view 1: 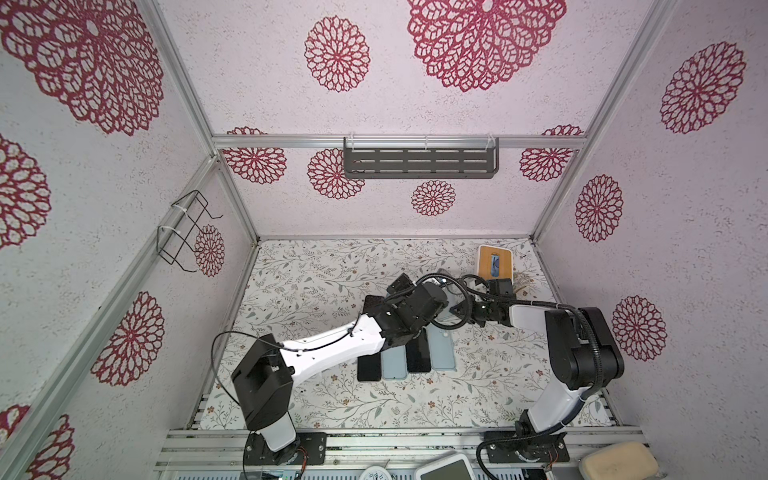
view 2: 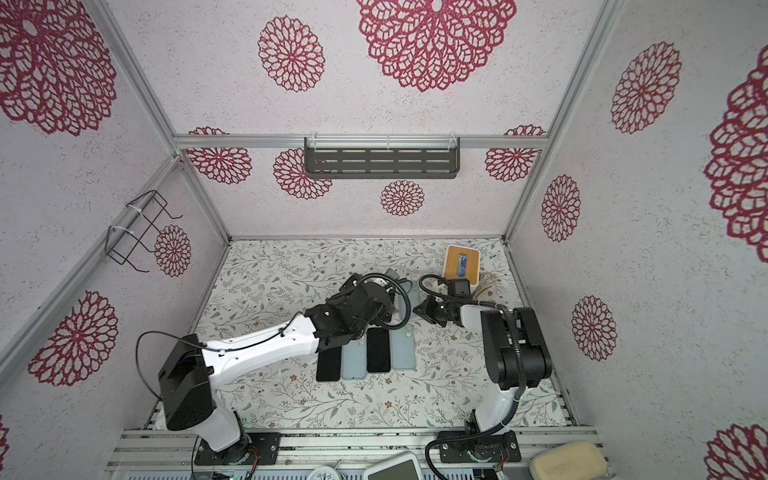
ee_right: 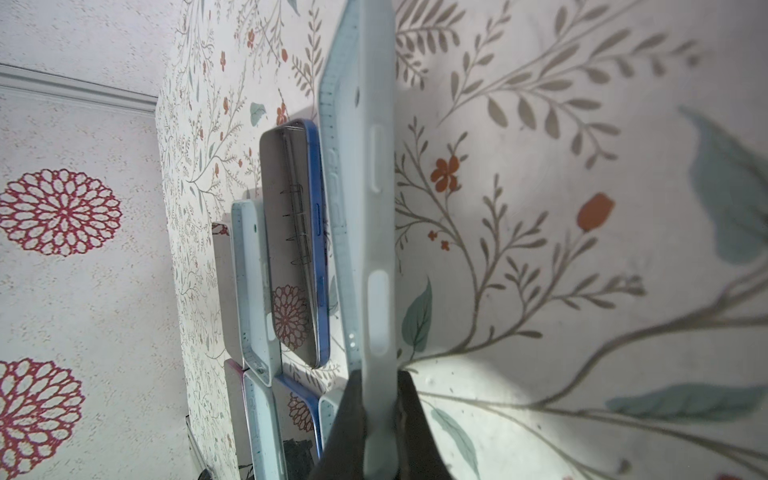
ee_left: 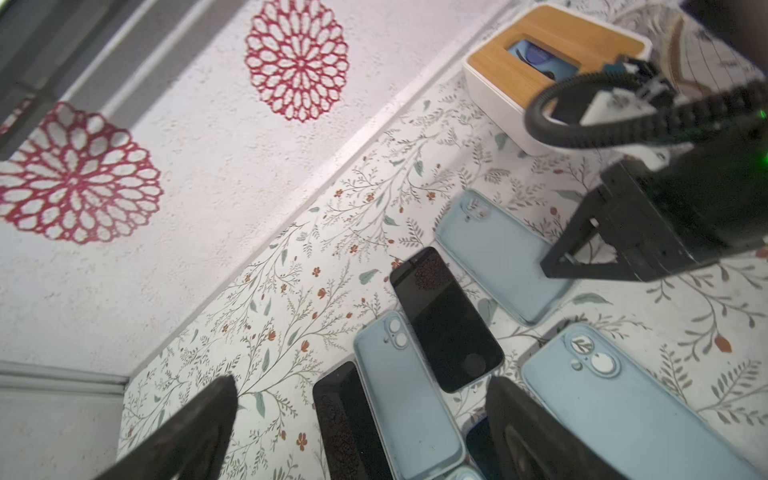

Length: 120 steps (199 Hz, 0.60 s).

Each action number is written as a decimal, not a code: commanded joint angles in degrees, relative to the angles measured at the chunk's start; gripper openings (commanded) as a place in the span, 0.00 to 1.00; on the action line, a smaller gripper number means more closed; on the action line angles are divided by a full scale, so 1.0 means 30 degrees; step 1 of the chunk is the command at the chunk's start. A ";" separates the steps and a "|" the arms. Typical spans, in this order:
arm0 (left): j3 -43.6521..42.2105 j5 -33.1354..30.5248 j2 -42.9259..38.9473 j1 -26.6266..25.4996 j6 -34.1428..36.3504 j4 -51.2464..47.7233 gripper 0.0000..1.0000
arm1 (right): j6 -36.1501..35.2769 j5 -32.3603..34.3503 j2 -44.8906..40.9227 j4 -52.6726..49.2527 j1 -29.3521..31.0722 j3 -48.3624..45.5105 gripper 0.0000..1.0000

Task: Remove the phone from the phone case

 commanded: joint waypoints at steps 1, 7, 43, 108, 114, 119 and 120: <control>-0.1163 0.0774 -0.1111 0.0904 -0.2045 -0.0779 0.97 | -0.0632 0.0028 0.0086 -0.0287 0.0016 0.0500 0.00; -0.1475 0.0945 -0.1660 0.1122 -0.2351 -0.0757 0.97 | -0.0665 0.0101 0.0114 -0.0302 0.0022 0.0494 0.00; -0.2932 0.2229 -0.4411 0.2977 -0.4645 -0.1035 0.97 | -0.0510 -0.0131 0.0808 0.0151 0.0111 0.0653 0.00; -0.5124 0.2877 -0.8425 0.5141 -0.7073 -0.1981 0.97 | -0.0981 0.0036 0.1468 -0.0321 0.0590 0.1413 0.00; -0.5276 0.2805 -0.8643 0.5277 -0.7253 -0.2128 0.97 | -0.1058 0.0102 0.1555 -0.0399 0.0660 0.1495 0.00; -0.5388 0.2781 -0.8819 0.5381 -0.7406 -0.2225 0.97 | -0.1127 0.0103 0.1607 -0.0474 0.0701 0.1569 0.00; -0.5401 0.2779 -0.8861 0.5400 -0.7427 -0.2246 0.97 | -0.1145 0.0103 0.1608 -0.0483 0.0714 0.1573 0.00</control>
